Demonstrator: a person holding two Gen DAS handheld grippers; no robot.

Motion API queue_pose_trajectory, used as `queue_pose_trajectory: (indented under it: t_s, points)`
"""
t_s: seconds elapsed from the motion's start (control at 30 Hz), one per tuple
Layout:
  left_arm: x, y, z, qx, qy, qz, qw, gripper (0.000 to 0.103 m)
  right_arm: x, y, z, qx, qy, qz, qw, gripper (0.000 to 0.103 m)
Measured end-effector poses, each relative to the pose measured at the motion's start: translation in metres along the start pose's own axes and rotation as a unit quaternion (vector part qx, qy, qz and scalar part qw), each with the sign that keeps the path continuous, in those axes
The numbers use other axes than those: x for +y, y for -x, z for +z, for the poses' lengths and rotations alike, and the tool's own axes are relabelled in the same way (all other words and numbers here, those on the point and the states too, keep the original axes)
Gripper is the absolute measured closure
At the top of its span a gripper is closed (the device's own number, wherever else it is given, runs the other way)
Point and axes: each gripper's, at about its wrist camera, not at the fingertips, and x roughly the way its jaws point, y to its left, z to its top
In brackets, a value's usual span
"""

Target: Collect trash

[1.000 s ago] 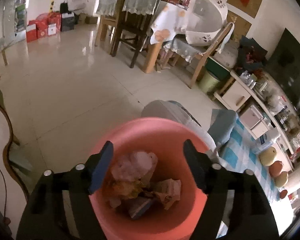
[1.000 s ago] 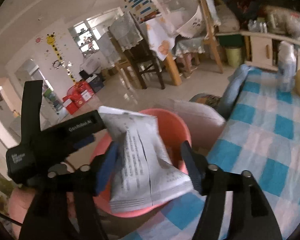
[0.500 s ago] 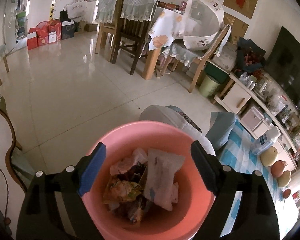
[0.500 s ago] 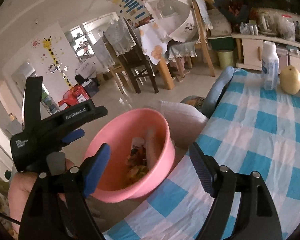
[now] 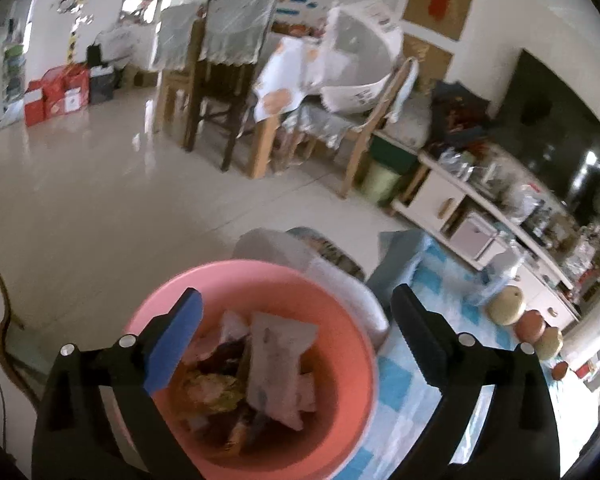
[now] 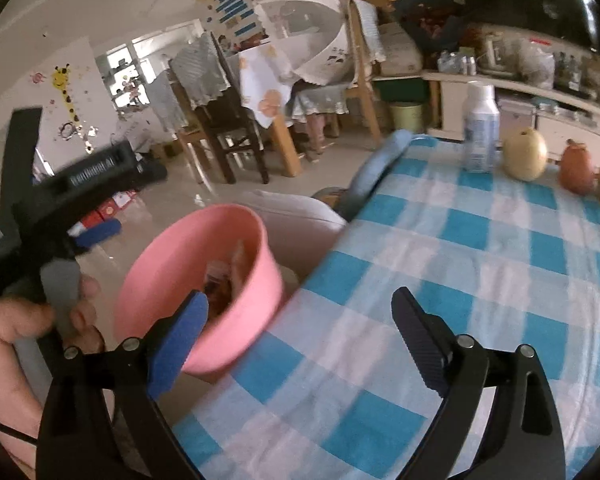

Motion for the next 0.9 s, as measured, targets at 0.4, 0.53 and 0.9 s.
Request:
queue_pose_trajectory:
  t_s: [0.4,0.53,0.9]
  points:
    - [-0.066,0.043,-0.016,-0.052,-0.074,-0.074,0.9931,0.004,-0.058,0.073,-0.022,-0.024,-0.026,-0.090,0.995,0.011]
    - [-0.093,0.058,-0.032,-0.062,-0.120,-0.091,0.9867,0.004,-0.073,0.098,-0.029,-0.036,-0.031,-0.111,0.993,0.011]
    - [-0.157,0.099,-0.098,-0.052,-0.225,-0.139,0.9629,0.004,-0.103,0.173,-0.062,-0.071,-0.029,-0.195,0.978,0.011]
